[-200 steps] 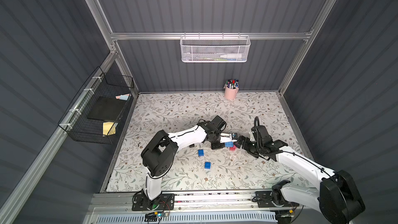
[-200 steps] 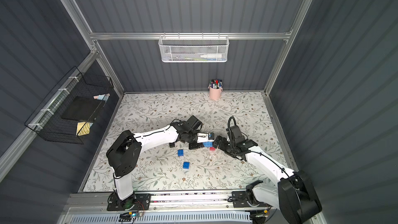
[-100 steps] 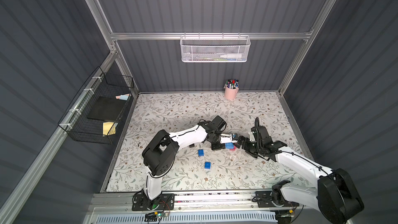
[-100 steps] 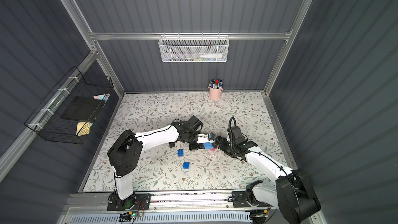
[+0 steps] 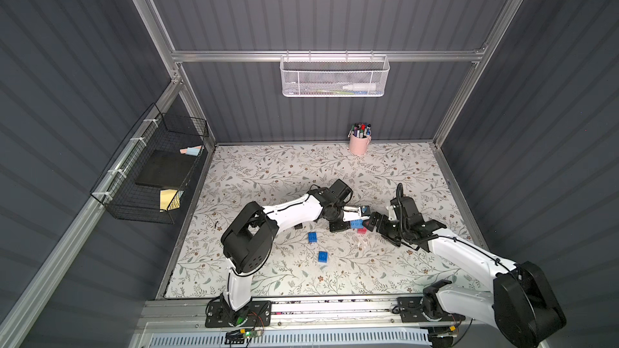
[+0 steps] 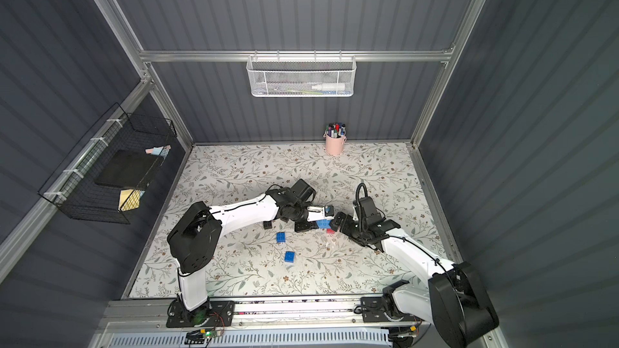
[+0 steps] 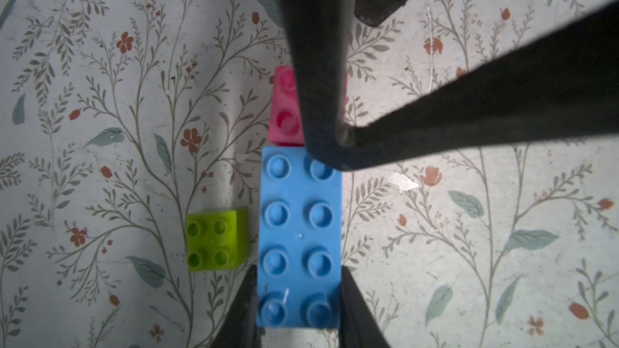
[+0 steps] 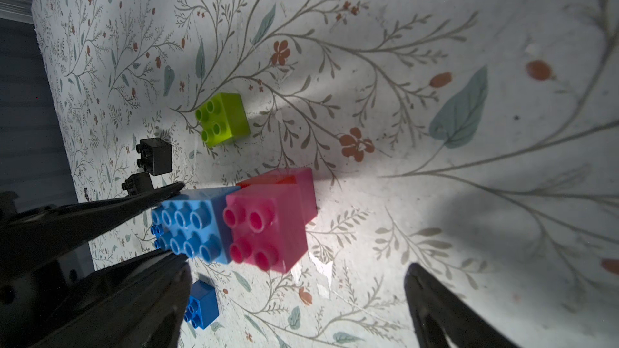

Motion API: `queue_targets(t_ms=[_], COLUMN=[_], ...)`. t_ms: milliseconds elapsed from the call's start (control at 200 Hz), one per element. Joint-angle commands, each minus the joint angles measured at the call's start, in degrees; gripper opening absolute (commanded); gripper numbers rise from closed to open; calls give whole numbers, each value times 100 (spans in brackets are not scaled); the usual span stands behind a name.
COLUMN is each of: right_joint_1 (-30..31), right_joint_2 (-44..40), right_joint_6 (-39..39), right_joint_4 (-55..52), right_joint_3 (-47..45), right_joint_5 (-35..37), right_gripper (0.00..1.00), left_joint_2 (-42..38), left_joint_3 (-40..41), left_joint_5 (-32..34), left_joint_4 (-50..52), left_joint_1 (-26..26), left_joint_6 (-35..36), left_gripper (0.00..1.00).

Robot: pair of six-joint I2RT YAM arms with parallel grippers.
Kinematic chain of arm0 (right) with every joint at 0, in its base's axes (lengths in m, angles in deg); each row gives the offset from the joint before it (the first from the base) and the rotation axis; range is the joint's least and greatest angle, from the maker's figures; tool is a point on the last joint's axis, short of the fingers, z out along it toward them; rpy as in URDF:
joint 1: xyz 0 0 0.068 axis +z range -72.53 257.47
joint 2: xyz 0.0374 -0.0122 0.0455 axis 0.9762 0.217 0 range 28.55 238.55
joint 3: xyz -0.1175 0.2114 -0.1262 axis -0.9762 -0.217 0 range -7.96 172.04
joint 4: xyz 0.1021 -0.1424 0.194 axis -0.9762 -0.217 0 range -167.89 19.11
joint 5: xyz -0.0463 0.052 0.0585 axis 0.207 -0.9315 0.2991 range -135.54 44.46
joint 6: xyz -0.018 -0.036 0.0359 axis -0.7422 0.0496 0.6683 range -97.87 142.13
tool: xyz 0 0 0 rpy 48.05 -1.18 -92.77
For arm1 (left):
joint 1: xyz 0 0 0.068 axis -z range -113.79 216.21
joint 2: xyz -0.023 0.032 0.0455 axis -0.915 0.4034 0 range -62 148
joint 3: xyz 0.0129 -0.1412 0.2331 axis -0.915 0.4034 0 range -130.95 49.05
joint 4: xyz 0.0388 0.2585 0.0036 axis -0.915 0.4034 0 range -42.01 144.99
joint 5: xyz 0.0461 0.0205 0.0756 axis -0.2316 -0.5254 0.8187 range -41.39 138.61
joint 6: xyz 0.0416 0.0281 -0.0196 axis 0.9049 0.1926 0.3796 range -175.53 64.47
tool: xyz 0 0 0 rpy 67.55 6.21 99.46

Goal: Assemble the number 4 with lego
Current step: Assemble the lego brick with the lego brick.

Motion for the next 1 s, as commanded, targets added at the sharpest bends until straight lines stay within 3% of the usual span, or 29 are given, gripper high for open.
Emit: queue_targets(t_ms=[0,245,995], right_joint_1=[-20,-62,-100], right_joint_2=[-12,15,295], right_joint_6=[-54,-71,-150], right_joint_4=[23,64,172], right_joint_3=[-73,-90,-130], right_joint_5=[-51,-75,-147], right_gripper=[99,99,99], left_joint_2=[13,142,261], left_joint_3=[-47,-139,-511], left_joint_5=[-27,-300,91], left_joint_4=[74,300,399], left_joint_1=[35,33,29], left_joint_6=[6,143,153], left_gripper=[0,0,0])
